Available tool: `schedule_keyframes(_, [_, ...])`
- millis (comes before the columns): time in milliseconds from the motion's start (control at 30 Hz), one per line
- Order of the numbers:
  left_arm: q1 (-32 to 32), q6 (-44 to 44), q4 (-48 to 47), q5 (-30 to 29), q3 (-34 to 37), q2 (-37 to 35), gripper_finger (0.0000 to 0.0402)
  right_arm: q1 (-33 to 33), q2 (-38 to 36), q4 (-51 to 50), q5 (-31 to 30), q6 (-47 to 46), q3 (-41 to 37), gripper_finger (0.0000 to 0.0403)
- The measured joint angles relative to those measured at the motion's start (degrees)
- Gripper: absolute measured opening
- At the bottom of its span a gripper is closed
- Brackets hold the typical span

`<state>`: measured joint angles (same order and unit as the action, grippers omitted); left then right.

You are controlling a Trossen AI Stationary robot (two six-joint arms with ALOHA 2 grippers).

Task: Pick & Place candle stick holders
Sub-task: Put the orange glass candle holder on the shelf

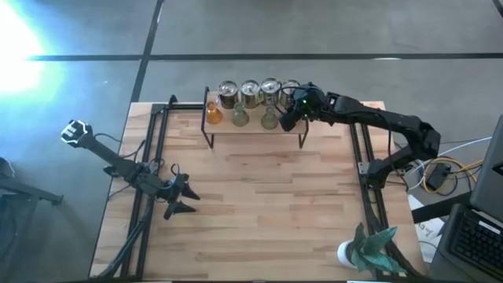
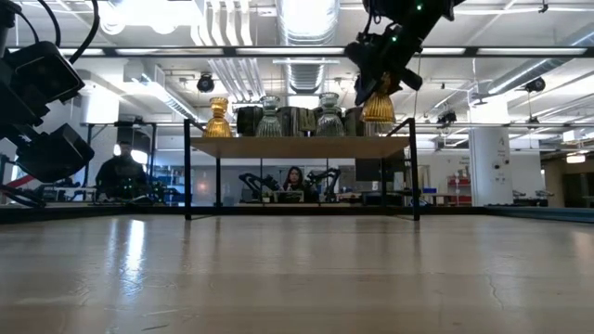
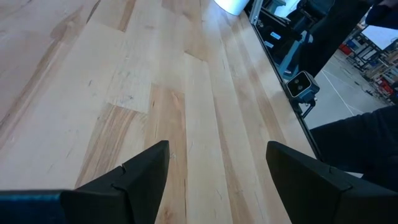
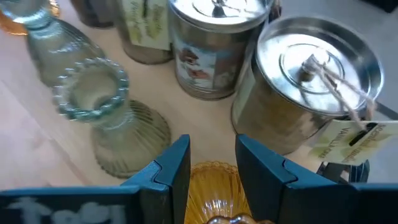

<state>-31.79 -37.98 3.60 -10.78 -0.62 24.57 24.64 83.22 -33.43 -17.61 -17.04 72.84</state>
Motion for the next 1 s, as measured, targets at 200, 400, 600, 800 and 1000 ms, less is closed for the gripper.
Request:
schedule_keyframes(200, [0.0,0.0,0.0,-0.01,0.0,0.0,0.0273,0.66,2.02,1.06,-0.43,-2.37,-0.65,0.0115])
schedule_keyframes(400, [0.0,0.0,0.02,-0.01,0.0,-0.01,0.0273,0.93,3.76,2.06,-1.99,-2.51,-0.98,0.0115])
schedule_keyframes(600, [0.0,0.0,0.02,0.0,0.0,0.0,0.0273,1.27,4.84,2.31,-3.97,-2.9,-1.08,0.0115])
schedule_keyframes(800, [0.0,0.0,0.0,-0.01,0.0,-0.01,0.0273,1.61,5.37,2.57,-5.08,-3.48,-1.31,0.0115])
schedule_keyframes(1000, [0.0,0.0,0.02,-0.01,0.0,-0.01,0.0273,2.67,5.51,2.73,-5.11,-5.15,-1.46,0.0115])
